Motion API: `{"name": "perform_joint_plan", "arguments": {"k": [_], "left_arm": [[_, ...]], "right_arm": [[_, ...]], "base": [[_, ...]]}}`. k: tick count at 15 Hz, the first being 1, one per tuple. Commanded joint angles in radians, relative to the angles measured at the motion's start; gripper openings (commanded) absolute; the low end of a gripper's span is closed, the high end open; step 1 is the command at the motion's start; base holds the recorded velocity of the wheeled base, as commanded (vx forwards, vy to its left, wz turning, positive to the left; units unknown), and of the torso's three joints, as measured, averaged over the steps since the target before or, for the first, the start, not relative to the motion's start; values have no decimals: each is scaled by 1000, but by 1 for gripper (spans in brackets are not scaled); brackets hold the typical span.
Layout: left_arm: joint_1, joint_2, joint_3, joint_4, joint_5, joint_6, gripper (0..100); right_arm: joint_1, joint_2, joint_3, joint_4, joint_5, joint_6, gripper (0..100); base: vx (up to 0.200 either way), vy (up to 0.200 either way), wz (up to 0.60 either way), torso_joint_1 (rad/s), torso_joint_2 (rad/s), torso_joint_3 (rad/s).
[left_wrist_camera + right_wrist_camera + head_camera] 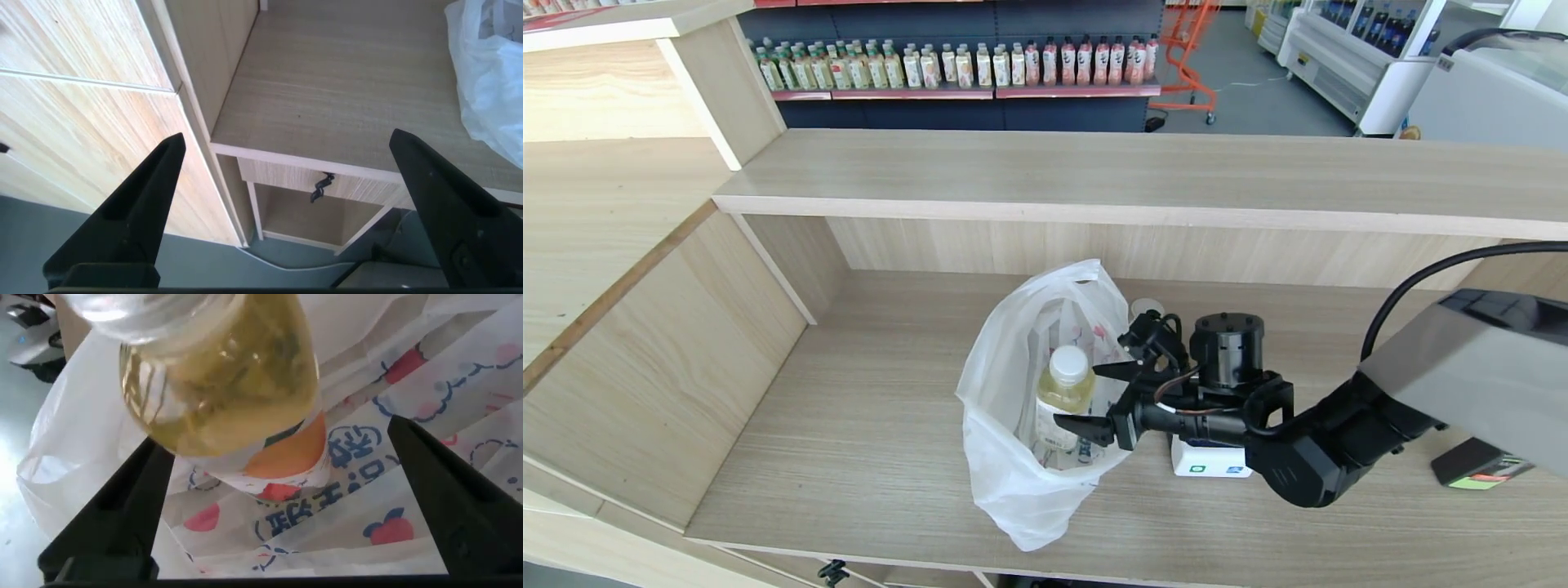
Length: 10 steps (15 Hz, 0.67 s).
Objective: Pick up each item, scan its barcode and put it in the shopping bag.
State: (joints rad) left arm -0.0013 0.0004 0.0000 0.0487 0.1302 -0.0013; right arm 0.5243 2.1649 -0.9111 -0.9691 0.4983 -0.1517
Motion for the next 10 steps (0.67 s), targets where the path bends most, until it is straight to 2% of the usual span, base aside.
{"name": "perform_joint_plan", "arguments": {"k": [1,3,7,10], "left_arm": [[0,1,0,0,0,0,100],[0,1,0,0,0,0,100],[0,1,0,0,0,0,100],[0,1,0,0,0,0,100]], "right_arm": [[-23,-115,38,18,2,96,100],[-35,-181,63,43,2,144,100],[-122,-540,276,213,16,192,100],[-158,-668,301,257,5,207,100]], "base": [[0,0,0,0,0,0],[0,0,0,0,0,0],[0,0,0,0,0,0],[0,0,0,0,0,0]]}}
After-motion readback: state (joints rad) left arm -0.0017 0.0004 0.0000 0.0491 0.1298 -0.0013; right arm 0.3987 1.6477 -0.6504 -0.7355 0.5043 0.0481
